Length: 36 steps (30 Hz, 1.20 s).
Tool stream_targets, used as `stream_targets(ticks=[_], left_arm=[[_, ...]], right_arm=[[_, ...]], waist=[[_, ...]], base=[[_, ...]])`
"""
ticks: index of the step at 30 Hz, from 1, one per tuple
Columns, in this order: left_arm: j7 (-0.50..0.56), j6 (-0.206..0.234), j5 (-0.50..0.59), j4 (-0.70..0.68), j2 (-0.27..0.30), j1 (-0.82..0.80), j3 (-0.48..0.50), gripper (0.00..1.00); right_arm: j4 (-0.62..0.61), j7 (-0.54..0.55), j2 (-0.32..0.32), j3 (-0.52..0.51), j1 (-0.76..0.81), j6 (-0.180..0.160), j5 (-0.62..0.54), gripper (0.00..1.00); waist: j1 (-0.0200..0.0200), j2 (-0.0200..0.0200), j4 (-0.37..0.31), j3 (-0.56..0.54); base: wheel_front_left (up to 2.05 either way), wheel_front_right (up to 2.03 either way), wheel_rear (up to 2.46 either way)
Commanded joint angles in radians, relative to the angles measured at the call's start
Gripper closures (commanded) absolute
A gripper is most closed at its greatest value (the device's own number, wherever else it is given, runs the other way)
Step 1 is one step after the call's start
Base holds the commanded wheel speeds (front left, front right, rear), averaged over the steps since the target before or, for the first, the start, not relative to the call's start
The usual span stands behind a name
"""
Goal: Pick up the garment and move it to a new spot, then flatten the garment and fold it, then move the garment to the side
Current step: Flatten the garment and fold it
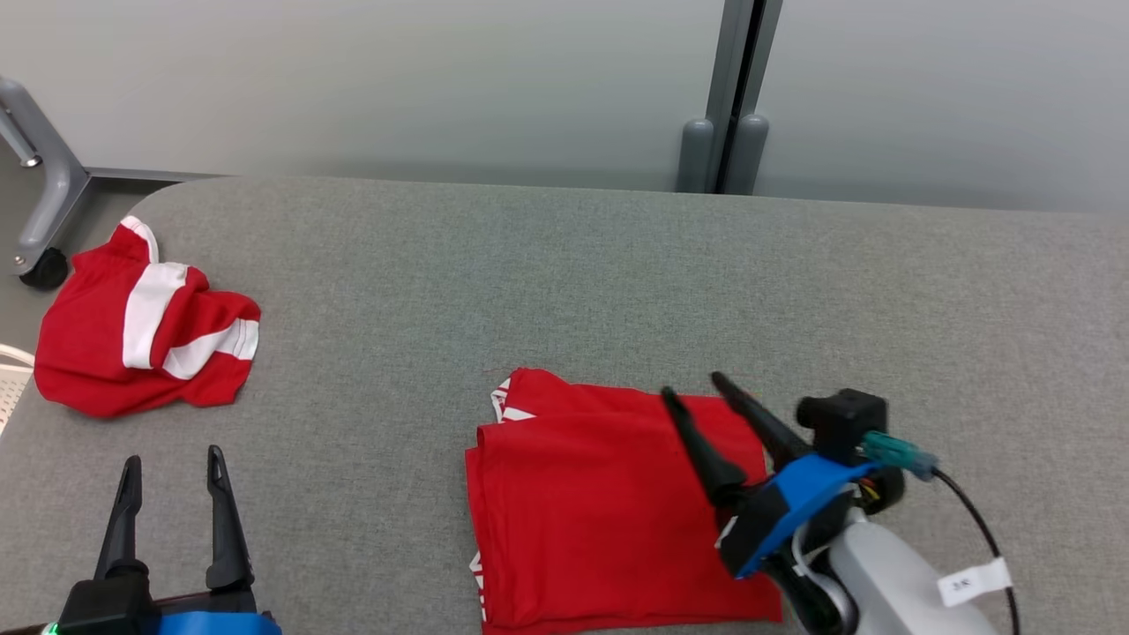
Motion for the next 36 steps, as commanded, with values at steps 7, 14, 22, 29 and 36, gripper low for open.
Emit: stream_targets(ticks=[7, 14, 22, 29, 36], left_arm=[[-0.003, 0.004, 0.011, -0.004, 0.006, 0.028, 0.007, 0.0], [-0.003, 0.004, 0.012, 0.0, 0.016, 0.049, 0.011, 0.0], [-0.003, -0.001, 0.009, 0.002, 0.026, 0.076, 0.007, 0.0], [0.006, -0.006, 0.004, 0.012, 0.03, 0.077, -0.006, 0.0], [0.047, -0.005, -0.001, -0.021, 0.038, 0.068, -0.017, 0.0]], right_arm=[[-0.069, -0.057, -0.05, -0.168, 0.109, 0.0, -0.103, 0.0], [-0.201, -0.073, -0.027, -0.384, 0.275, 0.0, -0.241, 0.0], [-0.322, -0.075, 0.028, -0.522, 0.416, 0.0, -0.359, 0.0], [-0.38, -0.047, 0.053, -0.53, 0.464, 0.0, -0.407, 0.0], [-0.426, -0.013, 0.062, -0.538, 0.491, 0.0, -0.424, 0.0]], waist=[[-0.0001, -0.0001, -0.013, -0.023], [-0.0001, -0.0001, -0.023, -0.056], [-0.0001, -0.0001, -0.039, -0.098], [-0.0001, -0.0001, -0.052, -0.114], [-0.0001, -0.0001, -0.065, -0.122]], base=[[0.0, 0.0, 0.0], [0.0, 0.0, 0.0], [0.0, 0.0, 0.0], [0.0, 0.0, 0.0], [0.0, 0.0, 0.0]])
